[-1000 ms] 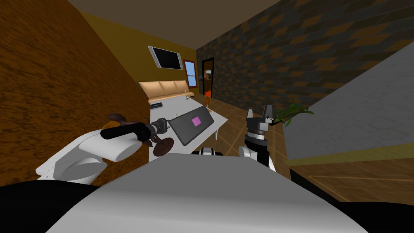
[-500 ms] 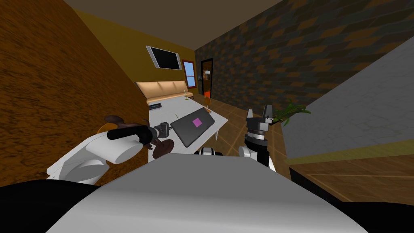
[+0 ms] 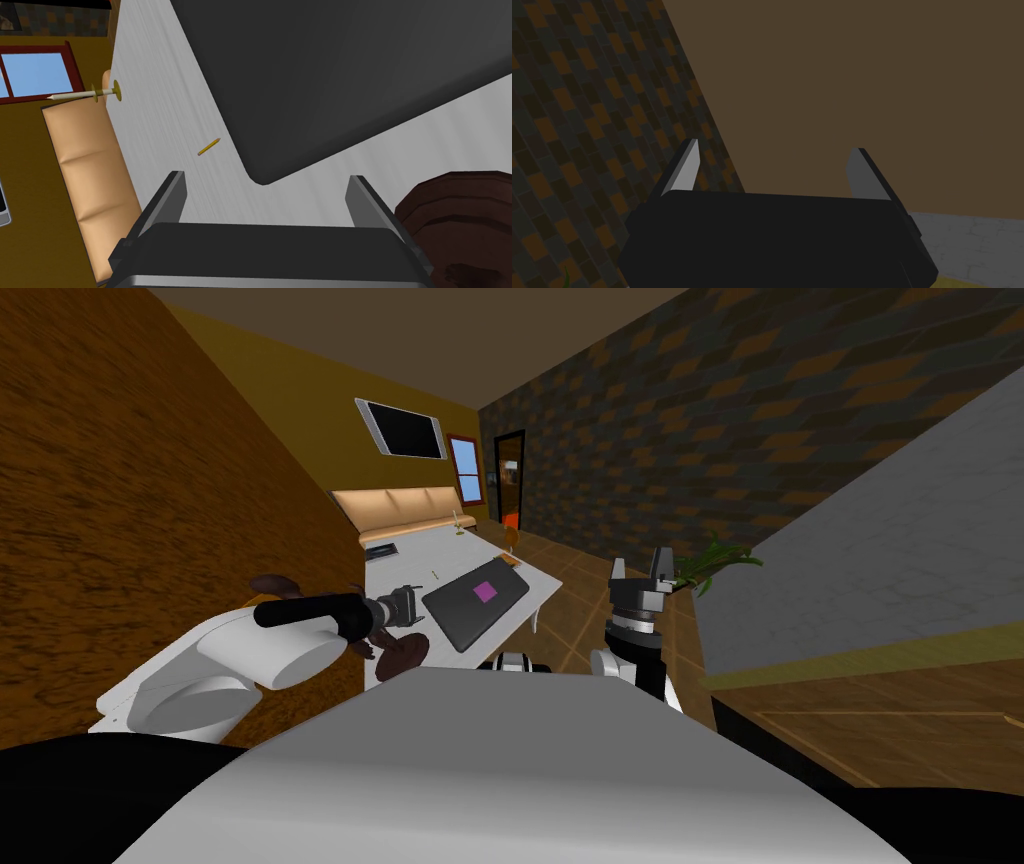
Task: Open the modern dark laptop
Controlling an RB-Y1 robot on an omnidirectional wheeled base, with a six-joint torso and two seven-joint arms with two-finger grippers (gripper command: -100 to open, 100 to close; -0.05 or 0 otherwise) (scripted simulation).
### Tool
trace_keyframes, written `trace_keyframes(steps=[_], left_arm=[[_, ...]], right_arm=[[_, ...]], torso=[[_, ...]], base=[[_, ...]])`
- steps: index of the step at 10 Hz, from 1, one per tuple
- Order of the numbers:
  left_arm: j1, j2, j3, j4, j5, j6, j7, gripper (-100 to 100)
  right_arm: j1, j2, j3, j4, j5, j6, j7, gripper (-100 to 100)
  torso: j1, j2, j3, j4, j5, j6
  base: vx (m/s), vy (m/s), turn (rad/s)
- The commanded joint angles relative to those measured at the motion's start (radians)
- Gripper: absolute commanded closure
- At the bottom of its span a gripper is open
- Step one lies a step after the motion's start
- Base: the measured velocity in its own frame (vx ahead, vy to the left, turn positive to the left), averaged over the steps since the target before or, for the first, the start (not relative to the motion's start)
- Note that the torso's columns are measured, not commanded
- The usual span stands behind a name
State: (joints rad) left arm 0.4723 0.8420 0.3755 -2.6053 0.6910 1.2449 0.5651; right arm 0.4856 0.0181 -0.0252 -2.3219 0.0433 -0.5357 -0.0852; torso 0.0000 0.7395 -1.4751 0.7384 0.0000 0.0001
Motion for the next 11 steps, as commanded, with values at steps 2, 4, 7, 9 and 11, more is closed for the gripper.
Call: trace_keyframes(steps=[2, 4, 7, 9, 11], left_arm=[[-0.044, 0.074, 0.08, -0.006, 0.085, 0.068, 0.067, -100], [-0.062, 0.106, 0.114, -0.007, 0.122, 0.095, 0.094, -100], [-0.067, 0.112, 0.117, -0.009, 0.125, 0.102, 0.103, 0], [-0.067, 0.111, 0.117, -0.009, 0.125, 0.102, 0.103, 0], [-0.067, 0.111, 0.117, -0.009, 0.125, 0.102, 0.103, 0]], right_arm=[[0.0, 0.0, 0.0, 0.0, 0.0, 0.0, 0.0, 0], [0.0, 0.0, 0.0, 0.0, 0.0, 0.0, 0.0, 0], [0.0, 0.0, 0.0, 0.0, 0.0, 0.0, 0.0, 0], [0.0, 0.0, 0.0, 0.0, 0.0, 0.0, 0.0, 0], [0.0, 0.0, 0.0, 0.0, 0.0, 0.0, 0.0, 0]], torso=[[0.0, -0.001, 0.0, 0.0, 0.0, 0.0], [0.0, -0.002, -0.001, -0.001, 0.0, 0.0], [0.0, -0.002, -0.001, -0.001, 0.0, 0.0], [0.0, -0.002, -0.001, -0.001, 0.0, 0.0], [0.0, -0.002, -0.001, -0.001, 0.0, 0.0]], base=[[-0.045, 0.0, -0.083], [-0.031, -0.004, -0.048], [-0.012, -0.001, -0.021], [0.0, 0.0, 0.0], [0.0, 0.0, 0.0]])
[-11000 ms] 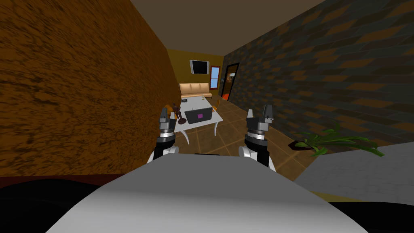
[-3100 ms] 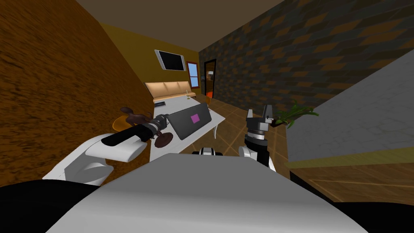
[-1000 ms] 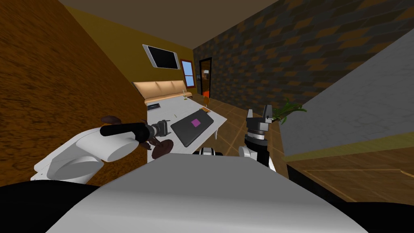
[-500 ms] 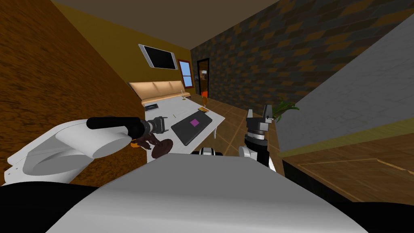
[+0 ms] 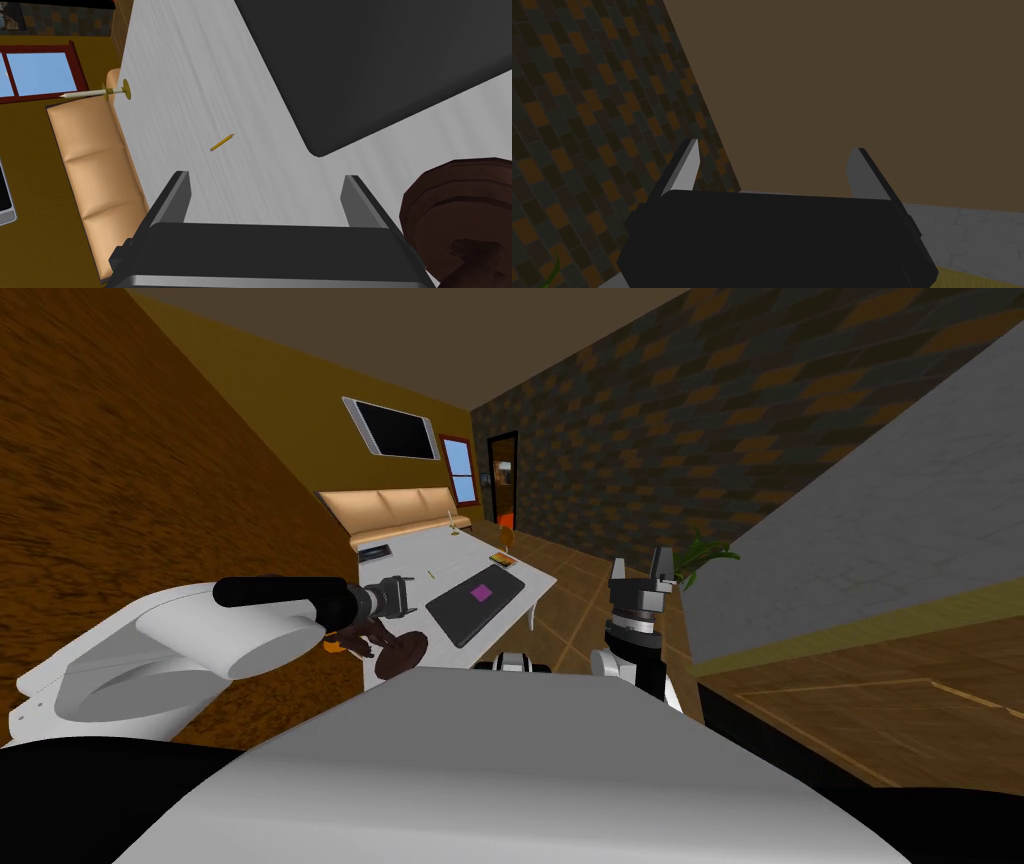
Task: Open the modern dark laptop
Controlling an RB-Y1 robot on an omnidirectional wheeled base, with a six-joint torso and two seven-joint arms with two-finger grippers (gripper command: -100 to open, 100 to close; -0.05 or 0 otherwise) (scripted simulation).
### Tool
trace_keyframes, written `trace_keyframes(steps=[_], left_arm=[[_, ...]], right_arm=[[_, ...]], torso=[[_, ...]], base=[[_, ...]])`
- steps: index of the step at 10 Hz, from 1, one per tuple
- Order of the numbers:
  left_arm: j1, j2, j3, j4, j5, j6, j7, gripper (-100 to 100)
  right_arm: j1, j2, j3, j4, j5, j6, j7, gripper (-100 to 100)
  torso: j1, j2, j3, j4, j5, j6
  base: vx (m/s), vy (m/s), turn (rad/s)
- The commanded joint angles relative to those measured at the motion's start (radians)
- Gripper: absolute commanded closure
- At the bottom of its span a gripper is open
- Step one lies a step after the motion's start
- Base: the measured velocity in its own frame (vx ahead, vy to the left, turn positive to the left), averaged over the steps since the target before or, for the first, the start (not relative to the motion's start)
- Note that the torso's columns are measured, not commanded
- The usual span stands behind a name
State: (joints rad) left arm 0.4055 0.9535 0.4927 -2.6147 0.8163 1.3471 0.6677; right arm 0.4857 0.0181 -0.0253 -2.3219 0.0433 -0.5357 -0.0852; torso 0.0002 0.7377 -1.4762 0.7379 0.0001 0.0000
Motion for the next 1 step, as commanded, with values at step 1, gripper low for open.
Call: trace_keyframes(steps=[1], left_arm=[[0.0, 0.0, 0.0, 0.0, 0.0, 0.0, 0.0, 0]], right_arm=[[0.0, 0.0, 0.0, 0.0, 0.0, 0.0, 0.0, 0]], torso=[[0.0, 0.0, 0.0, 0.0, 0.0, 0.0]], base=[[0.0, 0.0, 0.0]])
